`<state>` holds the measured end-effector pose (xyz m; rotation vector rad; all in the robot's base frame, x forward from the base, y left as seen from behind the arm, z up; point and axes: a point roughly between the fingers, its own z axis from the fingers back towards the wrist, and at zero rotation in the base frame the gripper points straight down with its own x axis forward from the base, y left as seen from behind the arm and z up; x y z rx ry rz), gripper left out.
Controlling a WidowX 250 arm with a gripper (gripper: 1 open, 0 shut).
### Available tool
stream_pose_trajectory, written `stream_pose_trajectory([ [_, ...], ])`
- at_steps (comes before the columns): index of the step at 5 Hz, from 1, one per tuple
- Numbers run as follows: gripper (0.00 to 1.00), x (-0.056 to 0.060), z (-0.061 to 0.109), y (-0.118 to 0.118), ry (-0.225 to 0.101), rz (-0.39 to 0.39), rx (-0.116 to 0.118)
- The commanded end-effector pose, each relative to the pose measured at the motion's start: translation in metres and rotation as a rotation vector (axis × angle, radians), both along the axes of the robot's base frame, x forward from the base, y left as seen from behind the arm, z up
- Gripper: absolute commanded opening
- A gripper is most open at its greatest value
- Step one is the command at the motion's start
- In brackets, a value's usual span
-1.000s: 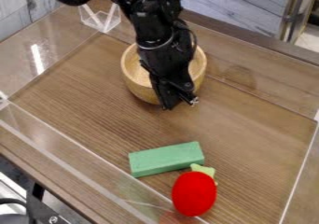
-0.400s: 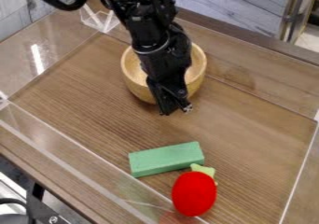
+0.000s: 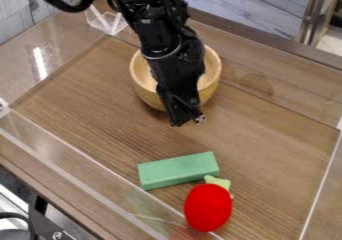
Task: Put the green stick in the brown bowl
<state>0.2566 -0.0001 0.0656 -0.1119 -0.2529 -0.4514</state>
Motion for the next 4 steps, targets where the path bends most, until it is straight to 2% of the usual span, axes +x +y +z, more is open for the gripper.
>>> stream_pose_trajectory([
  [1, 0.00, 0.0018, 0.0074, -0.0022, -0.024, -0.016, 0.001],
  [4, 0.00, -0.0025, -0.0021, -0.0058, 0.007, -0.047, -0.007],
])
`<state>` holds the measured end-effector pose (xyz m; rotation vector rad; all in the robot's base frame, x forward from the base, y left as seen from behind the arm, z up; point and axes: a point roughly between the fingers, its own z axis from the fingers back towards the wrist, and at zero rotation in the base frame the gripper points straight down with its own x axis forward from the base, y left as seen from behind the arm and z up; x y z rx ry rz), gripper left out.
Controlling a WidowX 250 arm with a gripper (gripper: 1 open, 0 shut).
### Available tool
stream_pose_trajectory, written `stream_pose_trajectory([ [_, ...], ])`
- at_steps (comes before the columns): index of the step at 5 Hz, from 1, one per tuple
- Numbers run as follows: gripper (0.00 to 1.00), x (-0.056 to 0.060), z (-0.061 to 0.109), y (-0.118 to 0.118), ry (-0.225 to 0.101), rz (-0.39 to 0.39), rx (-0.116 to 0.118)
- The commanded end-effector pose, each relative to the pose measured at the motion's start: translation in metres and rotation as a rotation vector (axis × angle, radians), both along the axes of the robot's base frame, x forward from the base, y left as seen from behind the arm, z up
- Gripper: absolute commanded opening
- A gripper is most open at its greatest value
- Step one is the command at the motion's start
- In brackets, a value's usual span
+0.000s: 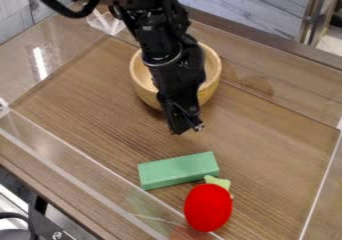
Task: Put the green stick in the brown bowl
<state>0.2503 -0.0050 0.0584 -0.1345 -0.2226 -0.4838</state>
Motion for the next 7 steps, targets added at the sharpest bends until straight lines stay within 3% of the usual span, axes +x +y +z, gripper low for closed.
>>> stream_pose_trajectory([
  [1, 0.00, 0.0031, 0.0045, -0.0015, -0.019, -0.014, 0.001],
  [7, 0.00, 0.0023, 0.0059, -0.0038, 0.005, -0.006, -0.017],
])
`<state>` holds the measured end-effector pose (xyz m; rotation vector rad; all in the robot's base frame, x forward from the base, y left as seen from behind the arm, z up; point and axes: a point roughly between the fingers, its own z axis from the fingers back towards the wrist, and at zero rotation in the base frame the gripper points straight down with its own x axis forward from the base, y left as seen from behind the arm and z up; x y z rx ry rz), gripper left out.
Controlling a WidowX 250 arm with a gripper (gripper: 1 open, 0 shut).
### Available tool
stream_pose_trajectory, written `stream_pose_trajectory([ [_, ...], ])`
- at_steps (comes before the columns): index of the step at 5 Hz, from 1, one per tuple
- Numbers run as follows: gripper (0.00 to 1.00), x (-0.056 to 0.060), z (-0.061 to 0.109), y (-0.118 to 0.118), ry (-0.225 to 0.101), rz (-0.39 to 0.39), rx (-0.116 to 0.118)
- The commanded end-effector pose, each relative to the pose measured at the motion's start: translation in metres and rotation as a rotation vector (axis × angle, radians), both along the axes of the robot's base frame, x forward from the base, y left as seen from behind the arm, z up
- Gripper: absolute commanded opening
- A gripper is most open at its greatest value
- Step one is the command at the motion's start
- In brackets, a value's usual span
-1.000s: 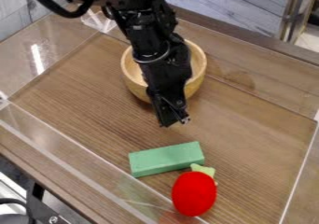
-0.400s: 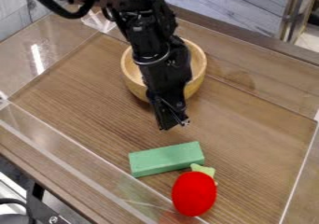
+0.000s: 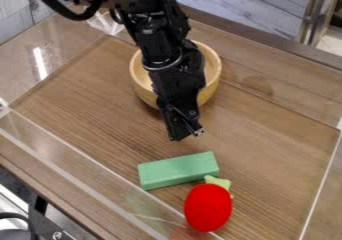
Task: Put the green stick in the brown bowl
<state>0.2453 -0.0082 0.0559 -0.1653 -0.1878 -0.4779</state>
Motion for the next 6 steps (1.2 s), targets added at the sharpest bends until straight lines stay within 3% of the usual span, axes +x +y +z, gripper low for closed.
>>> stream_pose_trajectory([
  [1, 1.00, 0.001, -0.004, -0.003, -0.011, -0.012, -0.010],
  [3, 1.00, -0.010, -0.029, -0.008, 0.064, -0.056, -0.013],
  [6, 1.00, -0.022, -0.041, -0.012, 0.169, -0.137, 0.015],
])
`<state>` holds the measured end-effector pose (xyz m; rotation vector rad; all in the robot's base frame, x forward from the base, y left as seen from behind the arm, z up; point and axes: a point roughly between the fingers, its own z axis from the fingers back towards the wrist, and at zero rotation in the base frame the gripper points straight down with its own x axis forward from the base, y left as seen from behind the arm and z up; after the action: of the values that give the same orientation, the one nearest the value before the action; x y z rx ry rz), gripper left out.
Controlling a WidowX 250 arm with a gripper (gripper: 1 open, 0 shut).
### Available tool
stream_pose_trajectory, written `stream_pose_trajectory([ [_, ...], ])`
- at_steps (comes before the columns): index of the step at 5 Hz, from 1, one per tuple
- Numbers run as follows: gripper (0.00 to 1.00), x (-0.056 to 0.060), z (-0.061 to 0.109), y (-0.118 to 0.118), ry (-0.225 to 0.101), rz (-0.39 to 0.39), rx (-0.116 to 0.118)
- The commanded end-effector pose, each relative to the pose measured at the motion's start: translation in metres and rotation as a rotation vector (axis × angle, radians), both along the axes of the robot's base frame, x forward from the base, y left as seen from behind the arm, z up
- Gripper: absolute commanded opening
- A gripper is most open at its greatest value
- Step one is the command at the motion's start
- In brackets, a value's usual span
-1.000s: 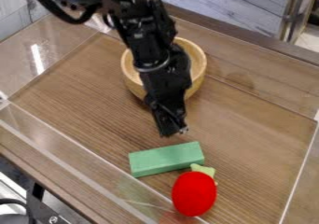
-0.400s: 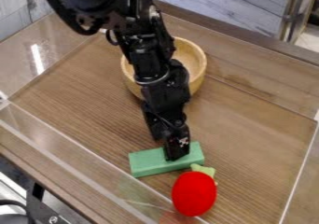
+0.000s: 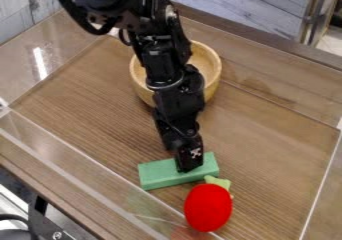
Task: Put the green stick in the brown bowl
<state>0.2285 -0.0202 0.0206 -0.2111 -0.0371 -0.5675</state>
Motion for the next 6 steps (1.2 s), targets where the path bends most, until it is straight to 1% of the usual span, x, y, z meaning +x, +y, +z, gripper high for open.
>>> stream_pose_trajectory([
  [1, 1.00, -0.010, -0.007, -0.002, 0.051, -0.062, 0.024],
  [3, 1.00, -0.018, -0.008, -0.004, 0.099, -0.121, 0.040],
  [6, 1.00, -0.030, -0.011, -0.005, 0.160, -0.182, 0.051],
])
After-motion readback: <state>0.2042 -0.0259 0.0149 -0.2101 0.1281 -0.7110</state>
